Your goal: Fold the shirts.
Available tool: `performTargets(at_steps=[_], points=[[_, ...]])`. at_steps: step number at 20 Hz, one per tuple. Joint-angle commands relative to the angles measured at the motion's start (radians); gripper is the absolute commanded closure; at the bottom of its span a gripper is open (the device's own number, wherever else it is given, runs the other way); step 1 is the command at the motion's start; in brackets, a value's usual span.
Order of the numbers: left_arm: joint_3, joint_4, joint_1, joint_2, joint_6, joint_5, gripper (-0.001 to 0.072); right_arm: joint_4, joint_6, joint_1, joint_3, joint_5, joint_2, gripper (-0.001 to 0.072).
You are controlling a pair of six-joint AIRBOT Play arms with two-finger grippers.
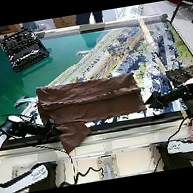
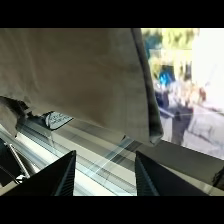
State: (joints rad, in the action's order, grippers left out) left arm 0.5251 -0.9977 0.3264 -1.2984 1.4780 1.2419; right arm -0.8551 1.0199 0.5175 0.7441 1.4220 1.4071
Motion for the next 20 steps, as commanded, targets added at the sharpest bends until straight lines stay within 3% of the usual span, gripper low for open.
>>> performTargets(at_steps=[1, 7, 11, 16, 20], points=[[0.000, 0.000, -0.029, -0.001, 0.000, 0.008, 0.0697, 0.005, -0.002, 0.000, 0.000, 0.002, -0.005, 0.0316], [0.000, -0.032, -0.029, -0.001, -0.002, 0.047, 0.0699, -0.025, 0.035, -0.002, 0.000, -0.052, -0.010, 0.0311], [0.000, -0.032, -0.029, -0.001, -0.010, 0.050, 0.0699, -0.277, 0.150, -0.002, 0.000, -0.049, -0.010, 0.0310], [0.000, -0.032, -0.029, -0.001, -0.013, 0.046, 0.0698, -0.167, 0.142, -0.005, 0.000, -0.086, -0.009, 0.0311], [0.000, -0.032, -0.029, -0.001, -0.020, 0.046, 0.0699, -0.168, 0.139, -0.050, 0.000, -0.128, 0.003, 0.0311]])
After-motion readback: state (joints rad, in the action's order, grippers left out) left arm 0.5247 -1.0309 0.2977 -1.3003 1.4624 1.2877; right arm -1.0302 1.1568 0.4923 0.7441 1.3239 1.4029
